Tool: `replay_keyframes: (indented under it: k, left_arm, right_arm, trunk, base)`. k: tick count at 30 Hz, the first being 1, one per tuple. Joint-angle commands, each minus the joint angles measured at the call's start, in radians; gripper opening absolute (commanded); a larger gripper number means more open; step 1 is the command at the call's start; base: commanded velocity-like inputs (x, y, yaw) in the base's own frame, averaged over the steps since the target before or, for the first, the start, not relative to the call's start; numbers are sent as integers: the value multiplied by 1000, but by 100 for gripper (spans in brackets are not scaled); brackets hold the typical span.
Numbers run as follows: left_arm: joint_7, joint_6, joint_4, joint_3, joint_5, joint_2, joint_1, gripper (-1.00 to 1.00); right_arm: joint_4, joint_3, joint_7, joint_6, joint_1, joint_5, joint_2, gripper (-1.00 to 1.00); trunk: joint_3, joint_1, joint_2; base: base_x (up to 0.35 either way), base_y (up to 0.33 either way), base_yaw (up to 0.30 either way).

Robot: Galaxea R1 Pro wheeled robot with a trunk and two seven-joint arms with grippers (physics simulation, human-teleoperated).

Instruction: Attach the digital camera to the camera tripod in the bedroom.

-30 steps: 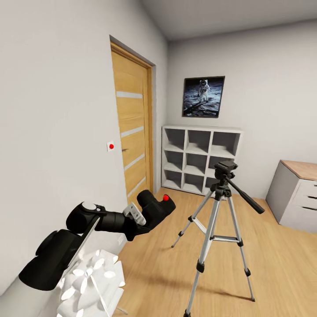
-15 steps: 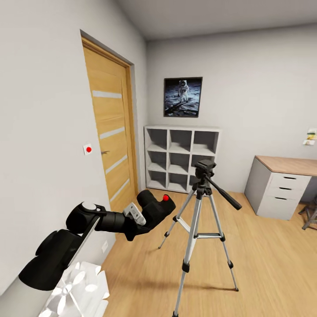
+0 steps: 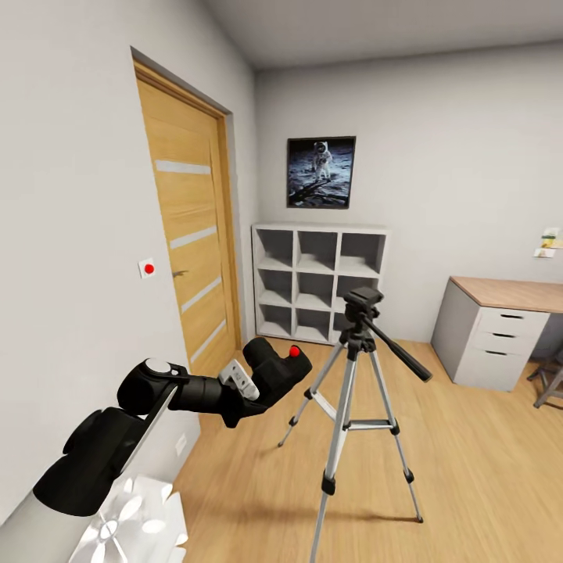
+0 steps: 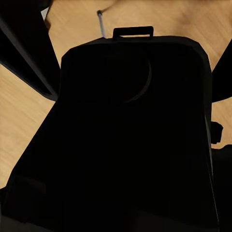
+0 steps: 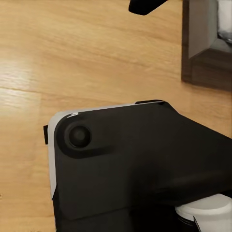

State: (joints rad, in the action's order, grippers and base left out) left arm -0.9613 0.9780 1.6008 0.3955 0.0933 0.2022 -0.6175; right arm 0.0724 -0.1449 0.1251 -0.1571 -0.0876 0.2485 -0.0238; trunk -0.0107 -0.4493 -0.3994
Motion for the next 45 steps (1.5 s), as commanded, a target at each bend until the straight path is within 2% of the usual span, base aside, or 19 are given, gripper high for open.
replay_keyframes:
  k: [1, 45]
  left_arm:
    - [-10, 3, 1, 0, 9, 0, -1, -100]
    - [-10, 5, 1, 0, 9, -1, -1, -100]
  right_arm:
    - [4, -8, 1, -7, -1, 9, -1, 100]
    - [4, -8, 1, -9, -1, 9, -1, 100]
  trunk:
    - [0, -1, -1]
    - [0, -1, -1]
  base:
    - [185, 65, -1]
    - [31, 7, -2]
